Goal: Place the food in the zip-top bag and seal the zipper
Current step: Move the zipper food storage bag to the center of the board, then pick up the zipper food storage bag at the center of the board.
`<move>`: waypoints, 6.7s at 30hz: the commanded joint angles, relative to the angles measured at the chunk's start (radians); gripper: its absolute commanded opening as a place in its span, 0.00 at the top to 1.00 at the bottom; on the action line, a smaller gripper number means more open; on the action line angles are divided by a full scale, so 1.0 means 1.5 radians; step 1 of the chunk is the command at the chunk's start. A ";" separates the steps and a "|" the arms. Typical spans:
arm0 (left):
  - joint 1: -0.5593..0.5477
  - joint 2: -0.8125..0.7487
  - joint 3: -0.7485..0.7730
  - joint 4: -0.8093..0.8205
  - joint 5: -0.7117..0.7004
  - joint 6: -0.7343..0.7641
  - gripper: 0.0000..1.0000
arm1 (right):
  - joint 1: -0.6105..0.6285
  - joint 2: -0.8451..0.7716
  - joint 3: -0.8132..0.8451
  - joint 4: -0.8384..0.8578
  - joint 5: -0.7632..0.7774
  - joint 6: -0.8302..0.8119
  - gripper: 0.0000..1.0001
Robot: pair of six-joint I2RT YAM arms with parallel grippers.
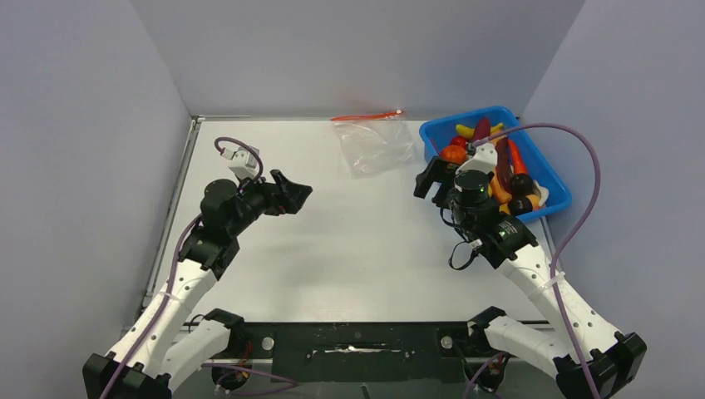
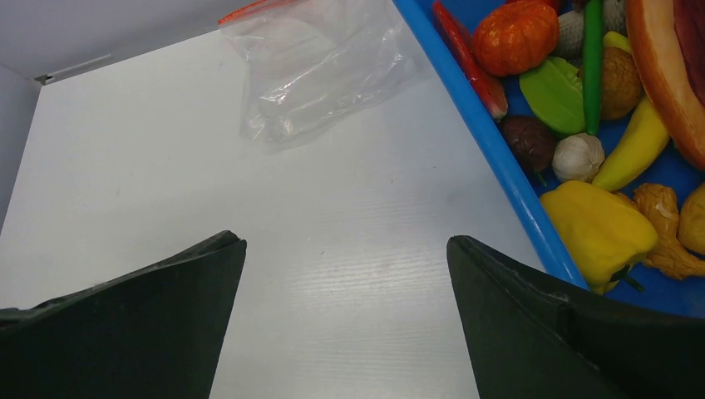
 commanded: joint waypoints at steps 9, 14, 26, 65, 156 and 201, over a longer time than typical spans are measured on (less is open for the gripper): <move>0.003 -0.038 -0.002 0.022 -0.017 0.032 0.14 | -0.010 0.073 0.063 0.002 0.103 -0.052 0.02; 0.003 -0.038 -0.002 0.017 -0.019 0.035 0.14 | -0.037 0.168 0.142 -0.040 0.169 -0.112 0.01; -0.004 -0.083 -0.047 -0.006 -0.028 0.074 0.14 | -0.152 0.316 0.204 -0.070 0.266 -0.232 0.46; -0.043 -0.133 -0.077 -0.045 -0.142 0.135 0.14 | -0.172 0.549 0.431 -0.037 0.075 -0.234 0.35; -0.021 -0.080 -0.062 -0.084 -0.196 0.131 0.27 | 0.056 0.230 0.057 -0.086 -0.061 -0.136 0.65; -0.006 -0.314 -0.084 -0.098 -0.388 0.154 0.26 | 0.261 0.825 0.625 -0.399 0.066 0.508 0.43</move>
